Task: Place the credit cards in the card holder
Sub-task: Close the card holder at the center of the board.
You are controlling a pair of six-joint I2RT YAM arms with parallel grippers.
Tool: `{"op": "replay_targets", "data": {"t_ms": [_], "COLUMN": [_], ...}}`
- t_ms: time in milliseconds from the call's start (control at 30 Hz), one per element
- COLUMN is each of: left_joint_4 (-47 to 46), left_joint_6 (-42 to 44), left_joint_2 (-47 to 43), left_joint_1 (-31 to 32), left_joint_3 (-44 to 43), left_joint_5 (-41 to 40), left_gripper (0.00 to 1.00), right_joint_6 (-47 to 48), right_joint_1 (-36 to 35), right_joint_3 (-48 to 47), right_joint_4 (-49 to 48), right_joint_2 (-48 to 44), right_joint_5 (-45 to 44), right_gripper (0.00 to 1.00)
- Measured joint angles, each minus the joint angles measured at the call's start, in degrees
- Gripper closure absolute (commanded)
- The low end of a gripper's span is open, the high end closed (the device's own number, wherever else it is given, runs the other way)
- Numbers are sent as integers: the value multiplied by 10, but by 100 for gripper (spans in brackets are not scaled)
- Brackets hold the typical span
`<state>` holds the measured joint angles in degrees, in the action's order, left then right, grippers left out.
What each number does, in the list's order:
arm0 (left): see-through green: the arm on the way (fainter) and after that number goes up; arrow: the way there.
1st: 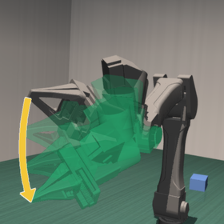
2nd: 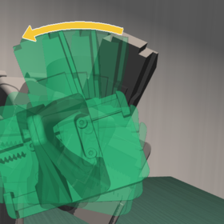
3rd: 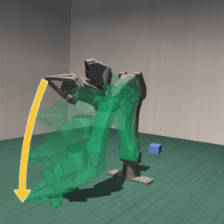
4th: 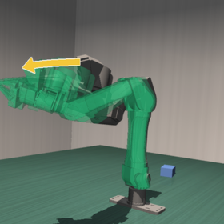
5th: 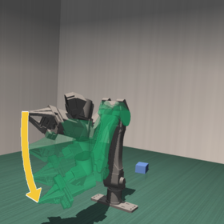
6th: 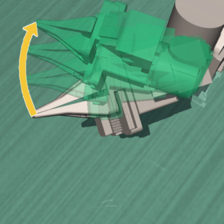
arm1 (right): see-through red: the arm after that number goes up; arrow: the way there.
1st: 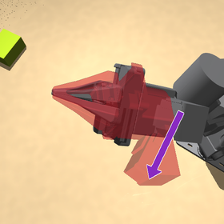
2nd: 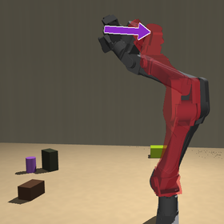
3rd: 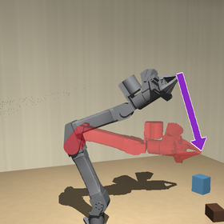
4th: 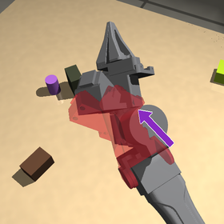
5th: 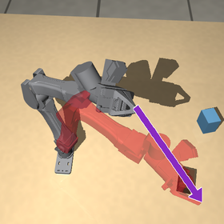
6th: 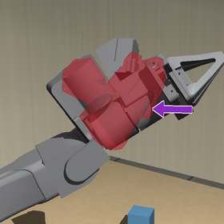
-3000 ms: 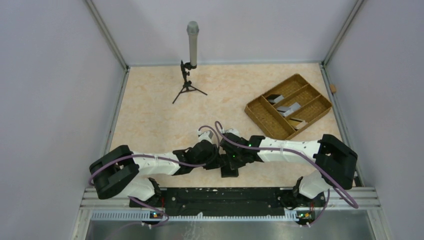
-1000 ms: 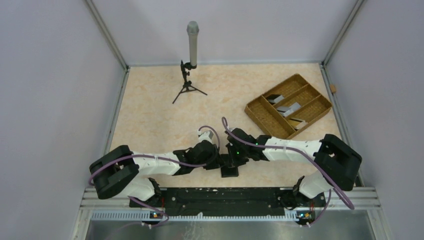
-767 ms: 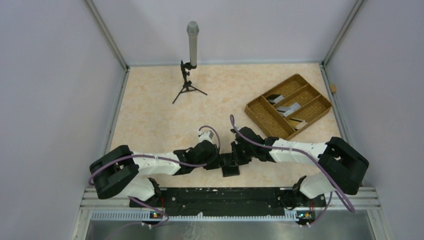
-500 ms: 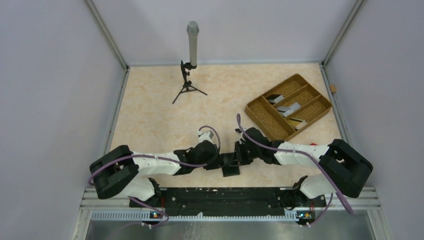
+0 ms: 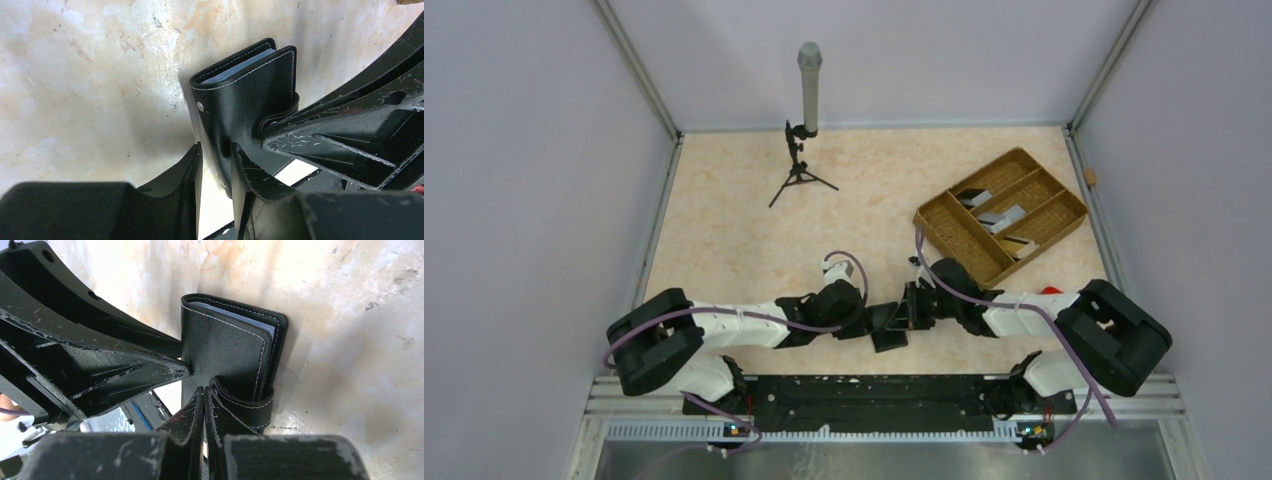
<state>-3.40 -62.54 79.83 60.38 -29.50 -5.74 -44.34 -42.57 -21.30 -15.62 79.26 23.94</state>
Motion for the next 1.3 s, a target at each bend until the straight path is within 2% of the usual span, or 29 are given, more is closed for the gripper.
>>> {"op": "replay_targets", "data": {"t_ms": [533, 933, 1300], "left_joint_4": [30, 112, 92], "left_joint_6": [-3, 30, 60], "left_joint_2": [6, 6, 79], "left_joint_1": [5, 2, -32], "left_joint_3": [-19, -72, -127], "left_joint_5": [-6, -23, 7], "left_gripper": [69, 61, 60], "right_joint_6": [-54, -99, -132], "right_joint_1": [45, 99, 109], "right_joint_3": [72, 116, 125], "right_joint_4": [-197, -360, -410], "right_joint_2": [68, 139, 167], "right_joint_5": [74, 111, 115], "right_gripper": [100, 100, 100]}}
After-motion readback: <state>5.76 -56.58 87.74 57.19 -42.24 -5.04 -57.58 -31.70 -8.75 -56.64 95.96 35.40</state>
